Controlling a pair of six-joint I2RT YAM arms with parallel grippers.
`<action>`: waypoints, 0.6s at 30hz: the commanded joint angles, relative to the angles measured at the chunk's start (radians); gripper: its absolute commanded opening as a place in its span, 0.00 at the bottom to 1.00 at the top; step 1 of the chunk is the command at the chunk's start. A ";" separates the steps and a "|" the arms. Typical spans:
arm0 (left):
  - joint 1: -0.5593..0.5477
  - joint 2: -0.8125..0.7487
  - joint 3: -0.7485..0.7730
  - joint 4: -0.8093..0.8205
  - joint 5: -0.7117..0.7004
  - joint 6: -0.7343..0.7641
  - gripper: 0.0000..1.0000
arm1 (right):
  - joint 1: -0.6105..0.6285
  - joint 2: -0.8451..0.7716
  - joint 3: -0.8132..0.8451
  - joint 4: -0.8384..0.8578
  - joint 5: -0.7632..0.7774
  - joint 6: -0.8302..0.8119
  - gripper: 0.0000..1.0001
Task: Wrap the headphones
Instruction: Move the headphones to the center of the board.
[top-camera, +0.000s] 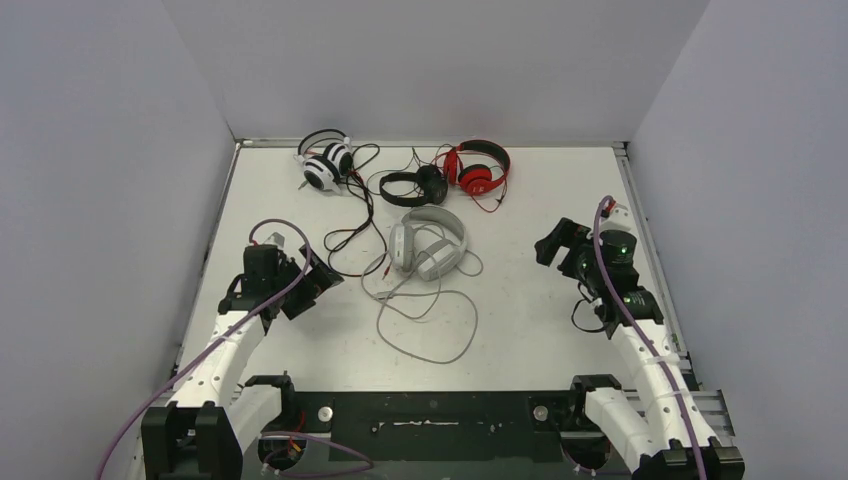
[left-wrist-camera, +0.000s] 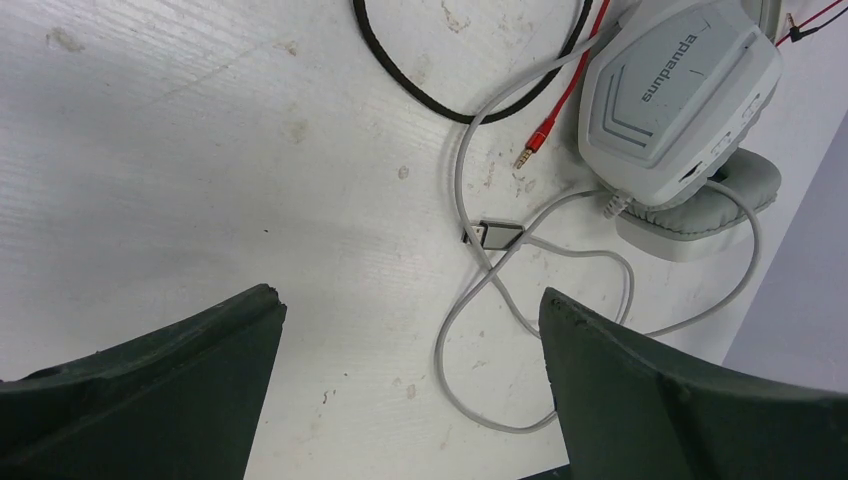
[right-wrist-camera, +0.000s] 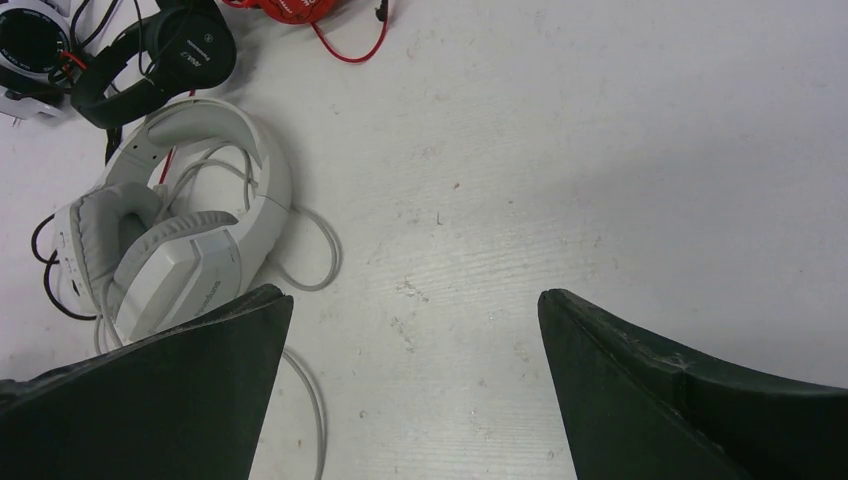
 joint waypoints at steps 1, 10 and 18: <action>-0.001 0.008 0.067 0.023 0.006 0.029 0.97 | 0.000 0.026 0.010 0.040 -0.002 0.018 1.00; 0.007 -0.007 0.129 0.013 -0.027 0.075 0.97 | 0.082 0.123 0.044 0.076 0.046 0.057 1.00; 0.008 -0.005 0.234 -0.104 -0.155 0.119 0.97 | 0.439 0.330 0.172 0.094 0.375 0.151 1.00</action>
